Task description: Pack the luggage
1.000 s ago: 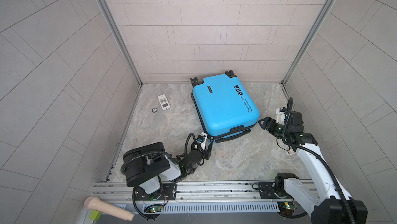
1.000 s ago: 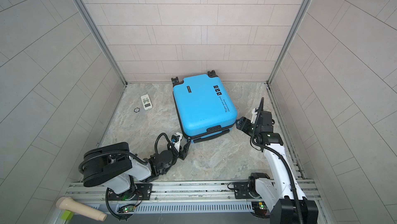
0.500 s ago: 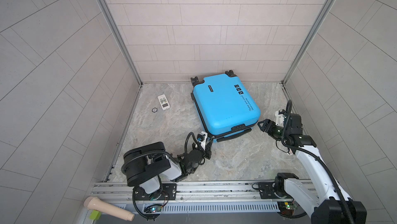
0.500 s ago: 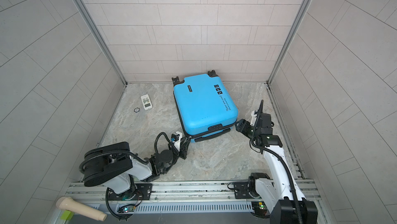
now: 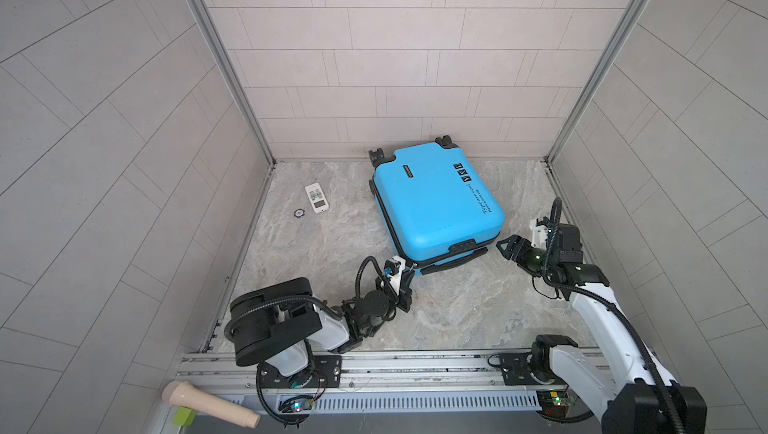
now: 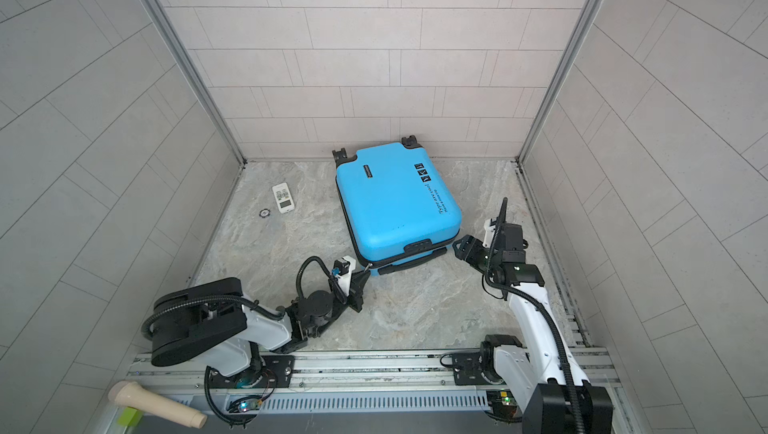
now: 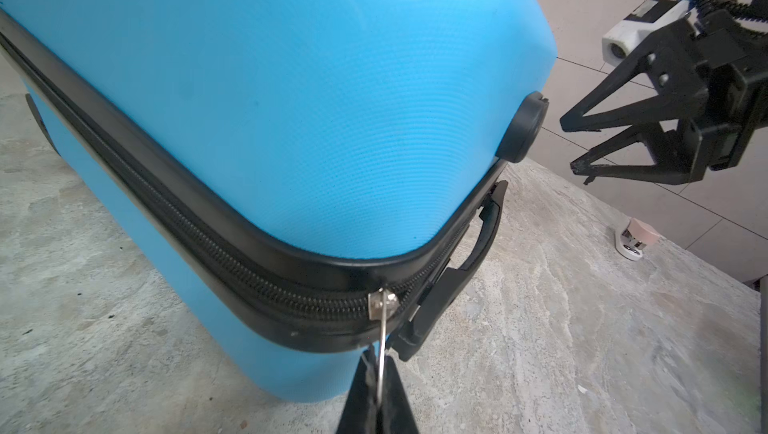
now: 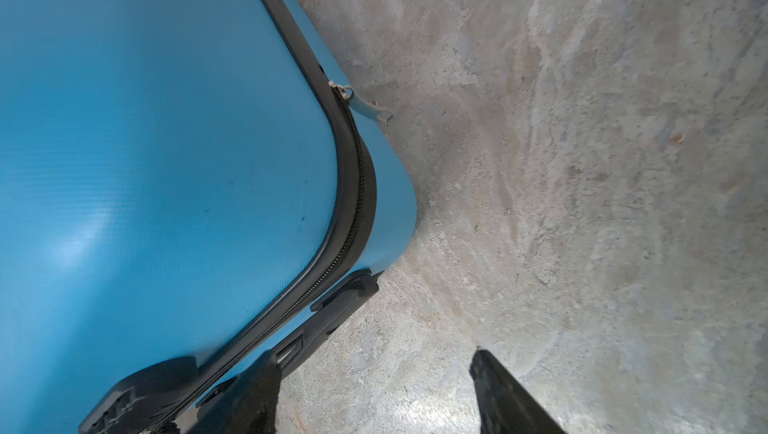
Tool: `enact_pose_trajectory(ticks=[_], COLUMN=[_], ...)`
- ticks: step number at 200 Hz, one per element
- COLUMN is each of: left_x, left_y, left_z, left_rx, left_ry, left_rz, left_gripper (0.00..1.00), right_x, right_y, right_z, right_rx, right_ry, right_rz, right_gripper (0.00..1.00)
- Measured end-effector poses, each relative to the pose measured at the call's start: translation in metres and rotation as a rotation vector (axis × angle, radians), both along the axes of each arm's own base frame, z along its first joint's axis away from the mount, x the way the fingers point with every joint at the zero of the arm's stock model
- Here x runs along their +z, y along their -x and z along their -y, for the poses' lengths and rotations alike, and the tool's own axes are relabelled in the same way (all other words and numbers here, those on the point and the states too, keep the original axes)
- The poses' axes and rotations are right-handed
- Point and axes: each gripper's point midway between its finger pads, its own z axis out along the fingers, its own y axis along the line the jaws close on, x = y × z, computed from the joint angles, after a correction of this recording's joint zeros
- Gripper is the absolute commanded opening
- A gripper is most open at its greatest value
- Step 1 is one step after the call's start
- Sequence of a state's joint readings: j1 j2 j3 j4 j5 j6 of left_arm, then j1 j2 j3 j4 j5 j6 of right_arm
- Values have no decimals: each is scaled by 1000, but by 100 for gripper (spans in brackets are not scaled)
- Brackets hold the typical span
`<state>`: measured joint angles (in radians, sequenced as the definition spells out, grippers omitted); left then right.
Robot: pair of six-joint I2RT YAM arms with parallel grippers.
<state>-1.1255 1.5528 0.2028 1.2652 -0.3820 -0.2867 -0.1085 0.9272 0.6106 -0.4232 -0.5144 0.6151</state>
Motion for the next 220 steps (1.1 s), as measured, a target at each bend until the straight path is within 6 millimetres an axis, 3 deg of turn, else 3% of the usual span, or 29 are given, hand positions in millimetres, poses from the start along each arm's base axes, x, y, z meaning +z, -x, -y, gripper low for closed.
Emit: enact_pose_trajectory(ticks=[88,133,211,220], left_x=[10,11,10,10], left_y=[-2,-4,-6,-5], left_z=[2,3,4,3], left_rx=[8,20,29,29], left_ry=[34,37,40,39], left_rz=[17,21,21,20], left_gripper=[10,0,0,0], right_x=[2,2,1,-1], right_y=[-8,-8,-9,-10], right_z=[-1,-1,-1,1], right_rx=[-1,0,-2,-6], right_ry=[-21,-23,-24,-28], right_rz=[-12,-12,-15,-21], right_gripper=[75,75,76,72])
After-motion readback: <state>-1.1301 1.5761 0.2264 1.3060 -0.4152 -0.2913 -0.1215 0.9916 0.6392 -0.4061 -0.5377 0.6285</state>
